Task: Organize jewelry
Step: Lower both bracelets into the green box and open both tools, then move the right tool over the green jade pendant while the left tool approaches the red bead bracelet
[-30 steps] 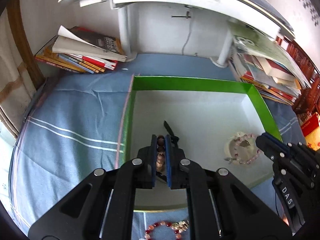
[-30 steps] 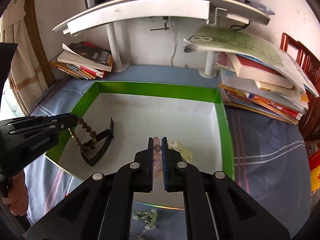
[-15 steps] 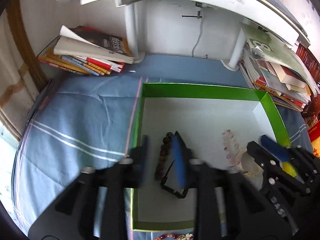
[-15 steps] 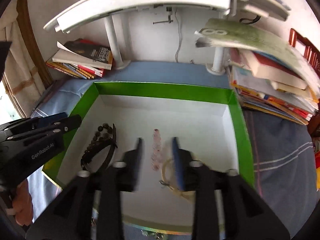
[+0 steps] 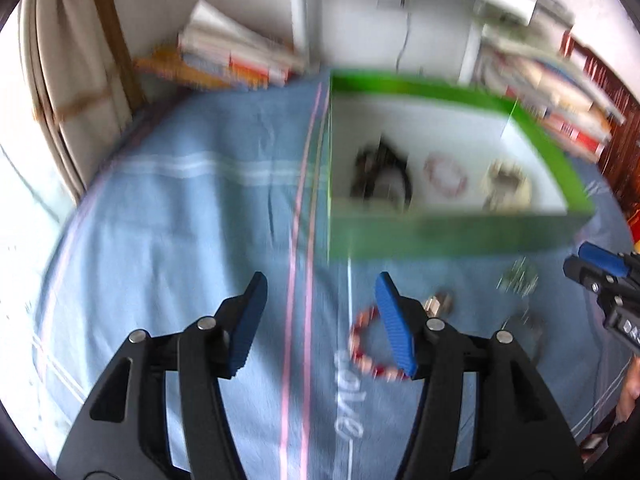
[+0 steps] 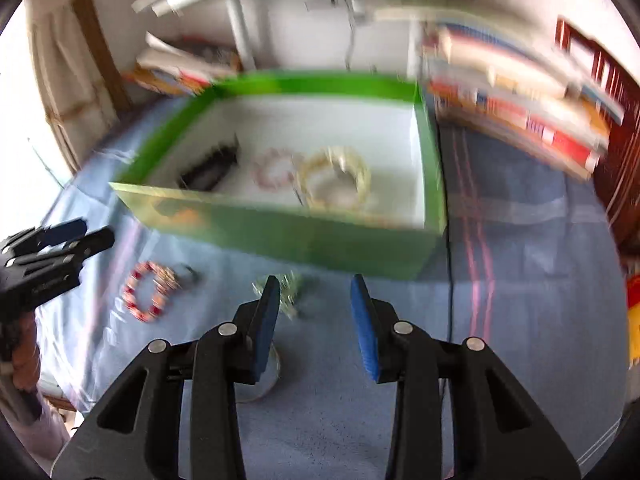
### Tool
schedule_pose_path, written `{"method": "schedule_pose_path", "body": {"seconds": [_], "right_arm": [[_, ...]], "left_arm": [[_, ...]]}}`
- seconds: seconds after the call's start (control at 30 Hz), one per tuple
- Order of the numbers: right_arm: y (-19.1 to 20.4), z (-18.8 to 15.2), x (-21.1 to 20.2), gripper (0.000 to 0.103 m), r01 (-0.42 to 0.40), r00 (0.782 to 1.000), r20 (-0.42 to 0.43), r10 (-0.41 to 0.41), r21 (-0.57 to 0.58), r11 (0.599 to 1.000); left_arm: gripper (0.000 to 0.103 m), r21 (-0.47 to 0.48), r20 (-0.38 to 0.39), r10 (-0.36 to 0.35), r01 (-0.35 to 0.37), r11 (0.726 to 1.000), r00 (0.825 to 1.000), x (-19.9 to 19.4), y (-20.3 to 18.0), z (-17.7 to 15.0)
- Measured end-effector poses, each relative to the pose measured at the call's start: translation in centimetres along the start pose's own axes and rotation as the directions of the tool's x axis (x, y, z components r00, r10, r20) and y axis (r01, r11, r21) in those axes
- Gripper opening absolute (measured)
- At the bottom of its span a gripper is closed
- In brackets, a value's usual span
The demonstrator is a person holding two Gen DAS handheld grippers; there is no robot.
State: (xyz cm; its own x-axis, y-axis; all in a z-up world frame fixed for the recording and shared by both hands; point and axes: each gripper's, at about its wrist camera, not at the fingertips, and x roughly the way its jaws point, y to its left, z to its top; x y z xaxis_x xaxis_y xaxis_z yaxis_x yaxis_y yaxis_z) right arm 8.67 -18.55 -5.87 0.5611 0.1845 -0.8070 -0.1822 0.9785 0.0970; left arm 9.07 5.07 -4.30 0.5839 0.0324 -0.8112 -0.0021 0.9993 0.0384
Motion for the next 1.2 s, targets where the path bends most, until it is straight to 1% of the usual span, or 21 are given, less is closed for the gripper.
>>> {"method": "schedule_pose_path", "body": {"seconds": [0.03, 0.1, 0.17, 0.23, 0.3, 0.33, 0.37, 0.4, 0.53, 0.6, 0.67, 0.7, 0.73, 0.8, 0.83, 0.9, 0.97, 1.1, 1.2], "right_arm": [[0.1, -0.1, 0.8, 0.037, -0.018, 1.000, -0.019, 0.018, 0.013, 1.000], [0.5, -0.3, 1.4, 0.037, -0.031, 0.999, -0.026, 0.031, 0.013, 0.999], [1.2, -0.3, 1.9, 0.037, -0.048, 0.998, -0.031, 0.048, 0.006, 0.999], [2.0, -0.3, 2.8, 0.037, -0.044, 0.998, -0.048, 0.043, -0.015, 0.999], [2.6, -0.5, 3.2, 0.023, -0.023, 0.998, -0.063, 0.021, -0.040, 0.999], [2.6, -0.6, 3.3, 0.013, -0.019, 0.997, -0.069, 0.016, -0.043, 0.999], [2.6, -0.7, 3.3, 0.009, -0.020, 0.997, -0.072, 0.017, -0.040, 0.999], [2.5, -0.8, 3.3, 0.008, -0.024, 0.997, -0.072, 0.021, -0.035, 0.999], [1.4, -1.1, 2.3, 0.008, -0.003, 0.999, -0.044, 0.002, -0.013, 1.000], [0.0, -1.2, 1.5, 0.008, 0.023, 0.999, -0.027, -0.022, 0.020, 1.000], [-1.4, -1.3, 0.9, 0.008, 0.057, 0.998, -0.020, -0.057, 0.050, 0.997], [-2.2, -1.5, 0.7, 0.008, 0.079, 0.997, -0.025, -0.077, 0.066, 0.995], [-3.0, -1.8, 0.7, 0.008, 0.094, 0.995, -0.032, -0.091, 0.082, 0.992], [-4.0, -2.3, 0.9, 0.008, 0.109, 0.993, -0.053, -0.104, 0.103, 0.989], [-4.3, -2.5, 1.0, 0.010, 0.110, 0.993, -0.056, -0.104, 0.110, 0.988], [-4.7, -3.1, 1.0, 0.011, 0.106, 0.993, -0.067, -0.099, 0.123, 0.987], [-4.9, -3.4, 1.0, 0.016, 0.106, 0.993, -0.068, -0.098, 0.122, 0.987], [-4.8, -3.4, 0.9, 0.024, 0.106, 0.993, -0.057, -0.100, 0.111, 0.988], [-4.5, -3.2, 1.2, 0.025, 0.108, 0.993, -0.056, -0.102, 0.107, 0.988]], "left_arm": [[0.056, -0.006, -0.022, 0.000, 0.000, 1.000, 1.000, 0.6, 0.0, -0.4], [0.056, -0.021, -0.066, 0.002, -0.003, 1.000, 0.998, 1.6, 0.2, -1.3], [0.056, -0.022, -0.075, -0.003, 0.002, 1.000, 0.997, 1.6, 0.3, -1.9], [0.056, -0.009, -0.073, -0.011, 0.010, 1.000, 0.997, 1.4, 0.0, -2.3], [0.056, 0.006, -0.068, -0.015, 0.016, 1.000, 0.998, 1.1, -0.2, -2.7], [0.056, 0.015, -0.069, -0.019, 0.020, 1.000, 0.997, 1.0, -0.4, -2.8], [0.056, 0.021, -0.070, -0.022, 0.024, 1.000, 0.997, 1.0, -0.6, -3.0], [0.056, 0.025, -0.072, -0.025, 0.027, 0.999, 0.997, 1.0, -0.7, -3.1], [0.056, 0.032, -0.089, -0.038, 0.041, 0.999, 0.995, 1.4, -1.3, -3.4], [0.056, 0.031, -0.097, -0.045, 0.048, 0.998, 0.994, 1.7, -1.5, -3.5], [0.053, 0.030, -0.101, -0.053, 0.057, 0.998, 0.993, 1.7, -1.5, -3.7], [0.048, 0.031, -0.103, -0.057, 0.061, 0.998, 0.993, 1.8, -1.5, -3.8], [0.038, 0.030, -0.107, -0.063, 0.066, 0.997, 0.992, 1.9, -1.5, -3.8], [0.025, 0.028, -0.110, -0.074, 0.077, 0.997, 0.991, 2.0, -1.5, -4.0], [0.018, 0.028, -0.110, -0.083, 0.086, 0.996, 0.990, 2.0, -1.4, -4.0], [0.018, 0.018, -0.119, -0.131, 0.134, 0.991, 0.984, 1.8, -1.4, -4.1], [0.018, 0.024, -0.122, -0.165, 0.169, 0.985, 0.979, 1.6, -1.7, -4.3], [0.018, 0.042, -0.121, -0.145, 0.151, 0.988, 0.982, 1.6, -2.3, -4.5], [0.019, 0.041, -0.120, -0.143, 0.149, 0.988, 0.982, 1.6, -2.3, -4.5]]}}
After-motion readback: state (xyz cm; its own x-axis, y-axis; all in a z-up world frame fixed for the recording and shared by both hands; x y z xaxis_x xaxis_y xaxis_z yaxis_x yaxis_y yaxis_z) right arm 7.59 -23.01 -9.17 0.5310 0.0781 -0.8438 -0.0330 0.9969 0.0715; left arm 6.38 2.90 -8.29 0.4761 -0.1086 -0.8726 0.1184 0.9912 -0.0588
